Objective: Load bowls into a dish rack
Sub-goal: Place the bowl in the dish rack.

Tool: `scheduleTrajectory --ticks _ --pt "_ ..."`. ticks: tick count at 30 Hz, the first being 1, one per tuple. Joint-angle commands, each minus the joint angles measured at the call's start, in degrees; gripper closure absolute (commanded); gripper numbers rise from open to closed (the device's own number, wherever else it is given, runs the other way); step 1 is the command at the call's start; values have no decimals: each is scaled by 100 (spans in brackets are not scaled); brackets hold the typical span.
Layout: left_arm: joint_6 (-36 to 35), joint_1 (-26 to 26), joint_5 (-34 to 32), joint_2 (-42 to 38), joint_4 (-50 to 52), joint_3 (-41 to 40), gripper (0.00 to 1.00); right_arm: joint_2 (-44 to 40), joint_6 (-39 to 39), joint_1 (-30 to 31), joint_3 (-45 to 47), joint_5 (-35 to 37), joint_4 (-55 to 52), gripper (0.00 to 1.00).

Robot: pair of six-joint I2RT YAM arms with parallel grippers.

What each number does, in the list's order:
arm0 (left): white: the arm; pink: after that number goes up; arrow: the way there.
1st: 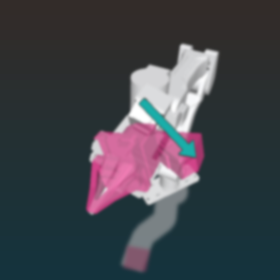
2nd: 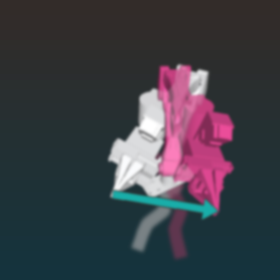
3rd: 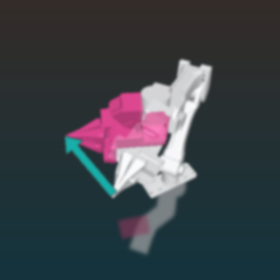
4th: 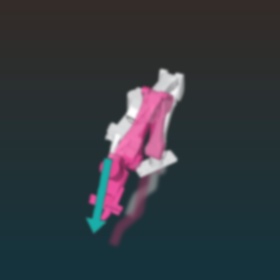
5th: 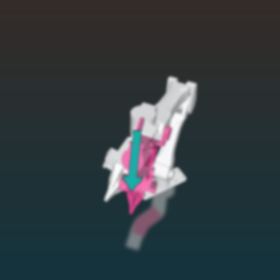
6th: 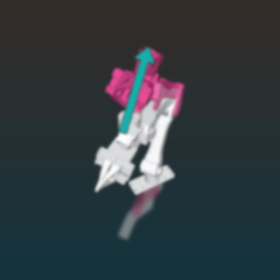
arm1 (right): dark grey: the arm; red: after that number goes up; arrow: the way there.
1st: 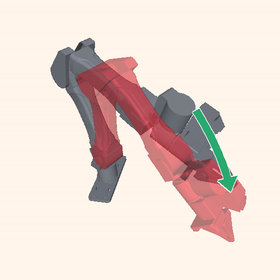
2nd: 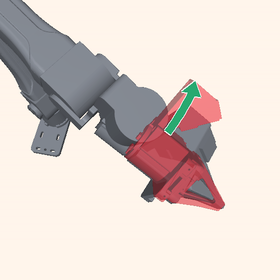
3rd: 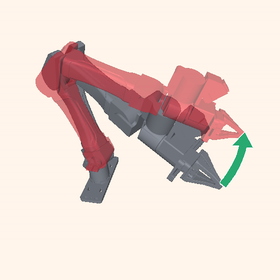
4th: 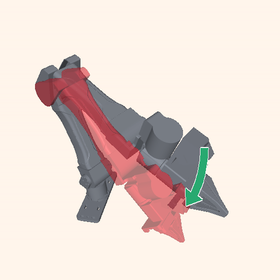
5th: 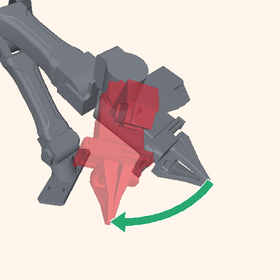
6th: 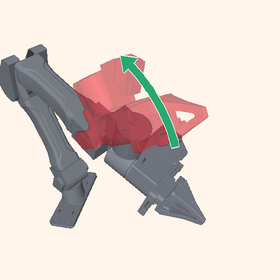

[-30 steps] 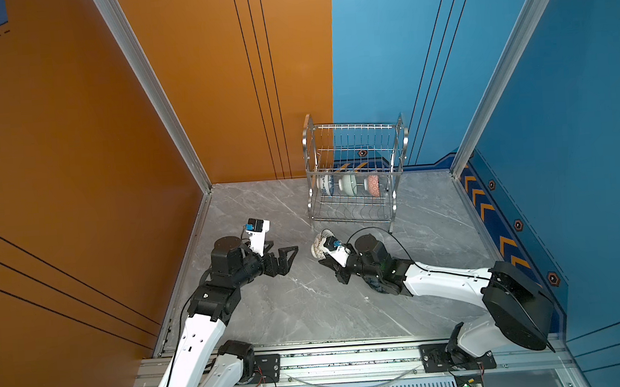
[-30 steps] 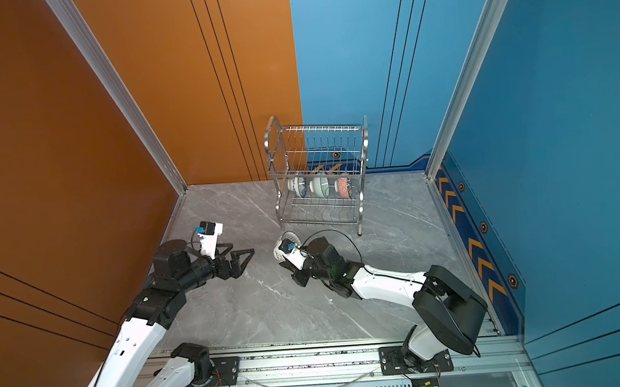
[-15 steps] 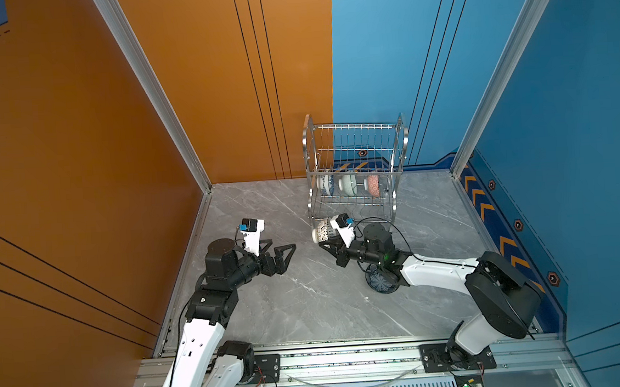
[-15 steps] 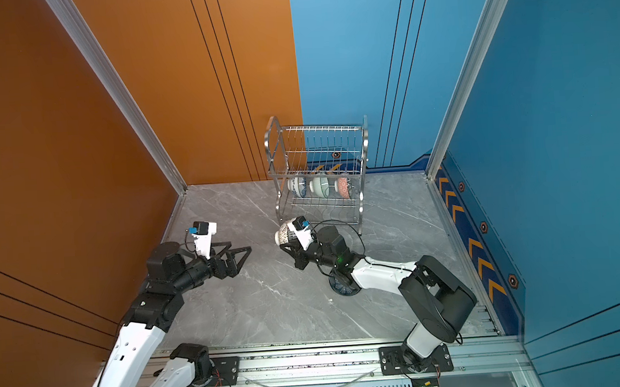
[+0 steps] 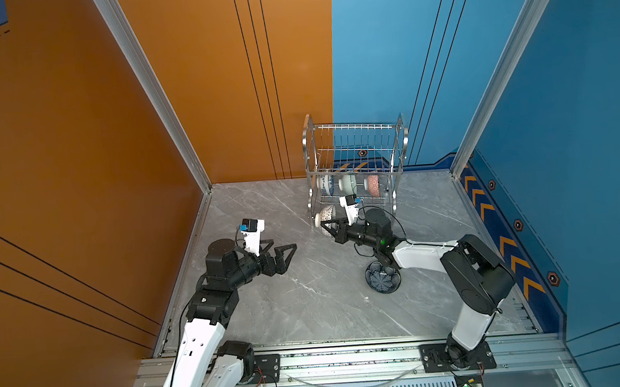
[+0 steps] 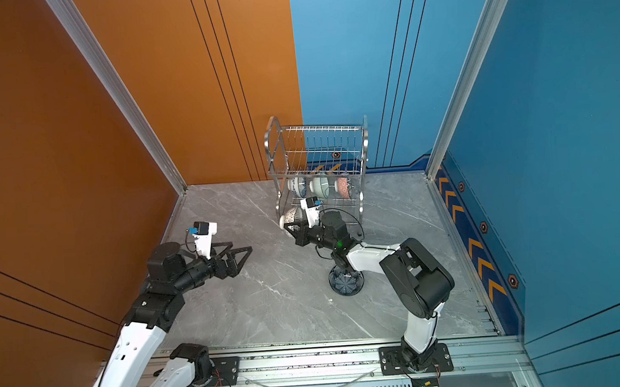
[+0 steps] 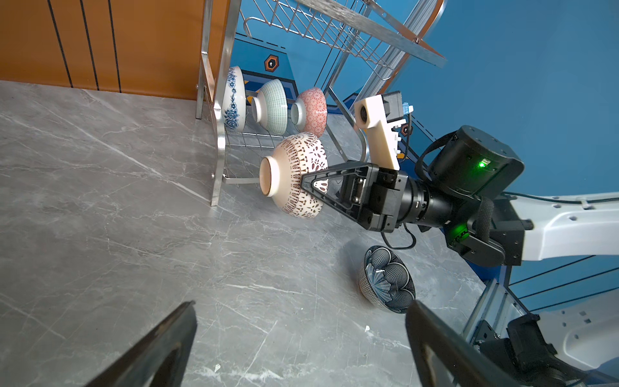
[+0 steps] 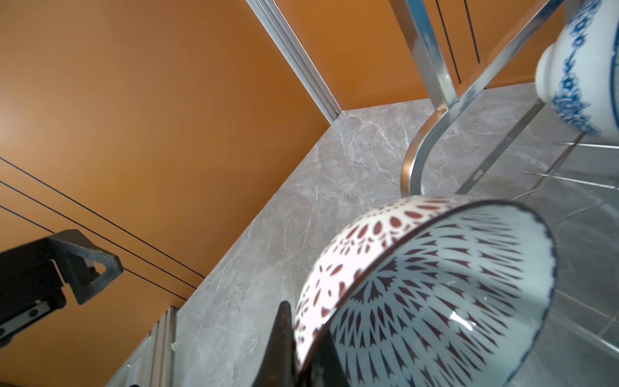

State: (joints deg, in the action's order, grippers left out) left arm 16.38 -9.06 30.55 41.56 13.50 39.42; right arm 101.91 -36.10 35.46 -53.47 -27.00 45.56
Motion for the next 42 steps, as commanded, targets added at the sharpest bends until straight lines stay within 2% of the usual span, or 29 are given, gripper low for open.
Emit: scheduleTrajectory --ticks 1,8,11,15,21,25,35,42 --pt "49 2 92 -25 -58 -57 2 -162 -613 -12 -286 -162 68 100" --pt "58 5 75 -43 -58 -75 2 49 -1619 -199 -828 -918 -546 100" --pt "58 10 75 -52 -58 -75 2 118 -1851 -275 -1268 -1150 -1610 100" --pt "58 18 79 -60 -58 -70 2 149 -2156 -346 -1521 -1251 -2143 100" --pt "58 18 66 -69 -58 -83 2 233 -3183 -371 -1491 -1370 -1753 100" --pt "67 19 68 -77 -58 -91 2 314 -3604 -449 -1620 -1510 -1631 100" --pt "67 20 66 -96 -58 -101 2 813 -3958 -864 -2031 -1909 -1463 100" --pt "67 19 54 -95 -58 -99 2 828 -3626 -1014 -2374 -1914 -1933 100"
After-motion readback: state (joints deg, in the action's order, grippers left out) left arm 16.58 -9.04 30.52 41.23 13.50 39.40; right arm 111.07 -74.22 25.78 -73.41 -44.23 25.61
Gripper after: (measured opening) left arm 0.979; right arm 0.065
